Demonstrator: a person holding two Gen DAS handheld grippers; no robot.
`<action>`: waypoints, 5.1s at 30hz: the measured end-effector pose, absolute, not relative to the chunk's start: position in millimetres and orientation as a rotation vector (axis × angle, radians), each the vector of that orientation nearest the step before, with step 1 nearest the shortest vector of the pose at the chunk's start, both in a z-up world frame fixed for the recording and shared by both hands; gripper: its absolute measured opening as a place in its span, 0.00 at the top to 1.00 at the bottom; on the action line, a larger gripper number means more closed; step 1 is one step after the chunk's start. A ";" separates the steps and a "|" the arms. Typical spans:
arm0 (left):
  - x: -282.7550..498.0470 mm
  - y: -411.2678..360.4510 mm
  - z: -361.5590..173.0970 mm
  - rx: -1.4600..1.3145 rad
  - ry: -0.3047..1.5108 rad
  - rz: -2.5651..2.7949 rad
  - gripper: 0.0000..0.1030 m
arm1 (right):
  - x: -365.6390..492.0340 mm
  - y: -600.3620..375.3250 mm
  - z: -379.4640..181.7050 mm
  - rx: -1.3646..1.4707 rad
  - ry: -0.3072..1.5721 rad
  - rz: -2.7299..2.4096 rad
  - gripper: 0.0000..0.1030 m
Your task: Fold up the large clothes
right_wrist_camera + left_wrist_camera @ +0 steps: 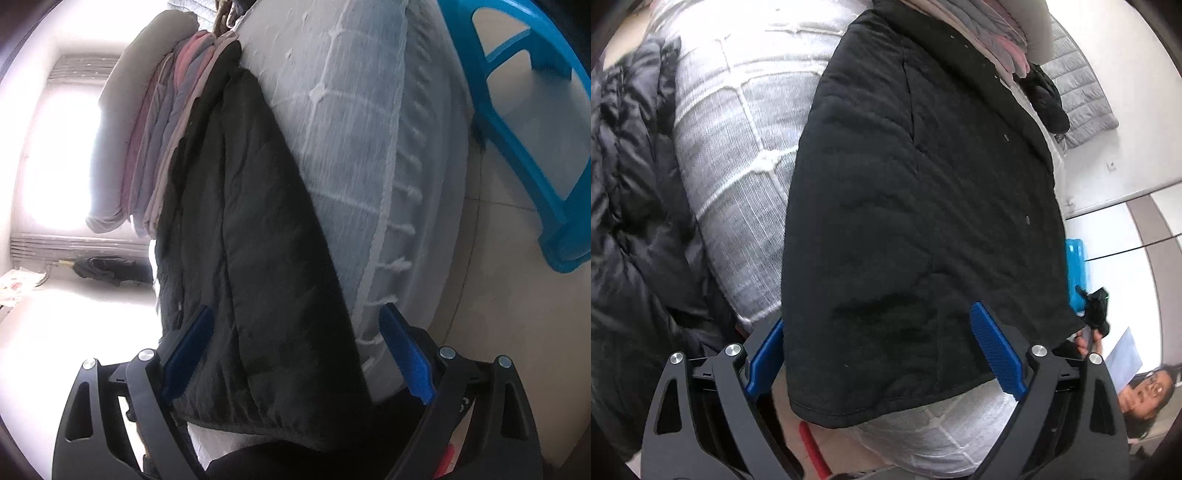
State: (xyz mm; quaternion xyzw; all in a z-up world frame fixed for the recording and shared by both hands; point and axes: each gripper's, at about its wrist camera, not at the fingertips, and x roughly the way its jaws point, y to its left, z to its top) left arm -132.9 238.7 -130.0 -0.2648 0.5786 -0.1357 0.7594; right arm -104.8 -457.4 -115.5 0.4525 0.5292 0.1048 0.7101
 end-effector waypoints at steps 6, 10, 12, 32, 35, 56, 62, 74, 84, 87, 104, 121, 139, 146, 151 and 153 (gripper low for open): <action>-133.3 225.0 -125.9 -0.564 1.241 -0.317 0.18 | -107.9 -449.8 -114.3 0.973 1.178 0.278 0.66; -135.4 228.9 -125.6 -0.562 1.228 -0.267 0.62 | -114.5 -451.1 -111.7 0.979 1.143 0.288 0.85; -136.6 234.1 -122.3 -0.623 1.205 -0.302 0.83 | -115.8 -448.7 -107.6 0.979 1.130 0.297 0.87; -129.6 219.5 -122.8 -0.601 1.210 -0.313 0.84 | -118.4 -448.4 -108.2 1.038 1.084 0.404 0.89; -131.5 216.0 -113.7 -0.567 1.189 -0.306 0.87 | -121.7 -444.7 -98.6 1.065 1.041 0.417 0.91; -229.6 222.2 -5.3 -0.483 1.085 -0.417 0.86 | -218.1 -435.3 18.8 1.053 0.797 0.609 0.93; -233.3 252.3 -59.1 -0.436 1.312 -0.249 0.72 | -228.2 -446.4 -13.0 0.952 0.988 0.453 0.84; -218.6 273.9 -96.8 -0.618 1.302 -0.175 0.50 | -197.5 -464.6 -65.3 1.137 1.048 0.395 0.41; -209.2 266.4 -139.4 -0.626 1.372 -0.123 0.48 | -200.0 -450.3 -61.3 1.142 1.002 0.441 0.89; -216.1 288.4 -132.9 -0.685 1.296 -0.094 0.44 | -202.4 -450.2 -59.3 1.142 0.993 0.449 0.89; -214.9 264.4 -171.3 -0.882 1.223 -0.353 0.91 | -206.3 -450.1 -69.2 1.222 0.919 0.454 0.92; -269.6 251.6 -20.9 -0.543 1.140 -0.512 0.94 | -262.6 -451.3 -5.8 1.212 0.705 0.570 0.93; -242.8 304.1 -91.0 -0.690 1.230 -0.301 0.52 | -281.5 -483.4 -95.1 1.431 0.891 0.403 0.28; -207.2 293.1 -151.5 -0.783 1.273 -0.222 0.40 | -278.2 -478.9 -81.7 1.404 0.891 0.472 0.28; -190.2 288.4 -169.5 -0.788 1.277 -0.220 0.25 | -269.3 -471.7 -81.4 1.383 0.936 0.511 0.28; -188.8 284.8 -184.4 -0.832 1.307 -0.246 0.23 | -264.9 -466.1 -84.2 1.375 0.961 0.534 0.28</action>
